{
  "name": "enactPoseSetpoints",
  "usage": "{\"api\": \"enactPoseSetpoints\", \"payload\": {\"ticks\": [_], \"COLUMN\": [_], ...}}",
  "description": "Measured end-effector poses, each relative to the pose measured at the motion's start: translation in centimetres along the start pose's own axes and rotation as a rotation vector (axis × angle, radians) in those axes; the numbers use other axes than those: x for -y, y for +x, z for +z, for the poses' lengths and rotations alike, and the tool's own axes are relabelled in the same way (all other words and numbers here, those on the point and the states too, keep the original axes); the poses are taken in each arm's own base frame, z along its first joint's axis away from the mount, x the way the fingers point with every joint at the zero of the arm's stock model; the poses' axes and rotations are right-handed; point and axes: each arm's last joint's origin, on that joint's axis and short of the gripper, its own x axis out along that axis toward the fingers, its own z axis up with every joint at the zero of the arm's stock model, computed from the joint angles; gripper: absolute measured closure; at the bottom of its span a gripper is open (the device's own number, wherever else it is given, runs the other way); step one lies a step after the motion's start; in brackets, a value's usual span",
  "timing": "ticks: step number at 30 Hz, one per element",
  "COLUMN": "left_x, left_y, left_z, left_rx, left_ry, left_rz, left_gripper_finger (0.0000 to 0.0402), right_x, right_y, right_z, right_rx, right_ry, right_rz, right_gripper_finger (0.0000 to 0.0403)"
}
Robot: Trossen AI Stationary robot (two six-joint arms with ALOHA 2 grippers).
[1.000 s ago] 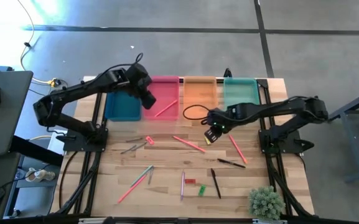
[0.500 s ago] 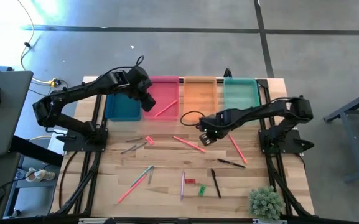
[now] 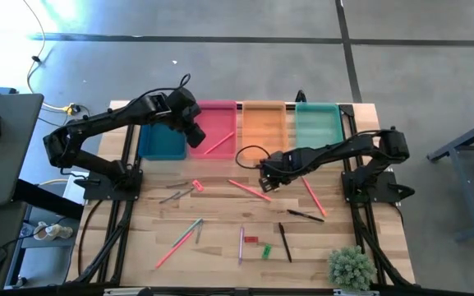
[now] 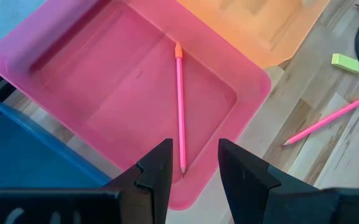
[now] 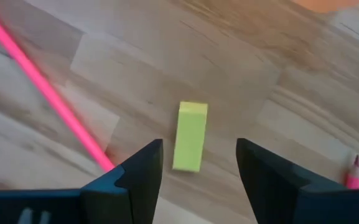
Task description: Sort crayons/erasers/pens/pencils in bins
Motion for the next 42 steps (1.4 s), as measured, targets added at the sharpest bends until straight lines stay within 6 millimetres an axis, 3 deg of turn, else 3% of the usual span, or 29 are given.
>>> {"api": "enactPoseSetpoints", "payload": {"ticks": [16,23,35,42], "left_x": [0.0,0.0,-0.1,-1.1], "left_y": [0.0,0.0,0.0,-0.1], "left_z": [0.0,0.0,-0.1,-0.1], "left_rx": [0.000,-0.001,-0.009,-0.026], "left_ry": [0.019,0.019,0.066,0.034], "left_rz": [0.000,0.000,0.004,0.027], "left_gripper_finger": [0.0287,0.0287,0.0287,0.0287], "right_x": [-0.7,-0.8,-0.6,-0.5], "right_y": [3.8,4.1,4.2,4.1], "right_z": [-0.4,-0.4,-0.5,-0.5], "right_rx": [-0.066,-0.071,-0.081,-0.083], "right_ry": [-0.018,0.017,0.055,0.022], "right_rz": [-0.053,-0.065,-0.084,-0.084], "right_gripper_finger": [0.0206,0.0210,0.0311,0.0331]}}
